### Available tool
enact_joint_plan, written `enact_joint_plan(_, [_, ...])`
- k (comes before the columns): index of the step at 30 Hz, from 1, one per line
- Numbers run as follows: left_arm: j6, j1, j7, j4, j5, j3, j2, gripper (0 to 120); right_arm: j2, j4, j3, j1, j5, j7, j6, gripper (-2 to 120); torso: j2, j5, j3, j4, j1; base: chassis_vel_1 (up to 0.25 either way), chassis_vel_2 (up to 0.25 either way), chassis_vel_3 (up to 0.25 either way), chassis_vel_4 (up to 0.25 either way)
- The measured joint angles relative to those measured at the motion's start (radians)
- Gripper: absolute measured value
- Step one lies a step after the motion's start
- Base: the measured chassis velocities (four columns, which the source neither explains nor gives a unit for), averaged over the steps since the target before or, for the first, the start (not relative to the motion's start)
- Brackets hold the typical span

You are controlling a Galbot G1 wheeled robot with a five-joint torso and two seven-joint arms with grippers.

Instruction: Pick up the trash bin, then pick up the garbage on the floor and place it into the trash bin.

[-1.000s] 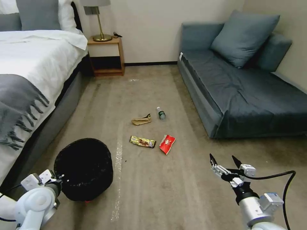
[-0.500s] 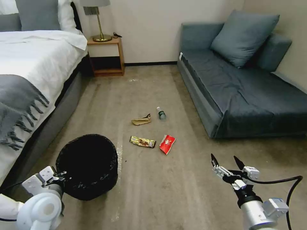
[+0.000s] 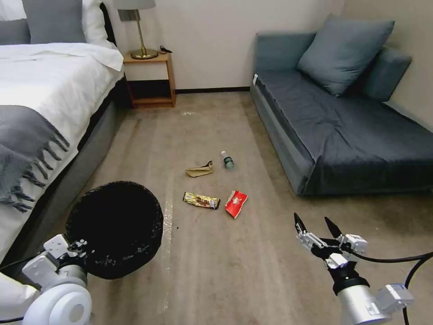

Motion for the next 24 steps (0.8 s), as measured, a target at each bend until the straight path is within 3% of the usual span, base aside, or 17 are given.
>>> enact_joint_plan(10, [-0.023,0.013,0.044,0.009,0.042,-0.001,0.007,3,0.02,-0.02,-0.051,-0.009,-0.066,-0.056,0.035,100,0.0,-0.0001,0.0,0.0,0.0,0.0,0.0,0.0,0.0])
enact_joint_plan(24, [-0.061,0.013,0.073,0.047,0.045,-0.007,0.013,3,0.03,-0.052,-0.06,-0.008,-0.066,-0.109,0.087,100,0.0,0.0,0.0,0.0001,0.0,-0.016,0.016,0.013,-0.016])
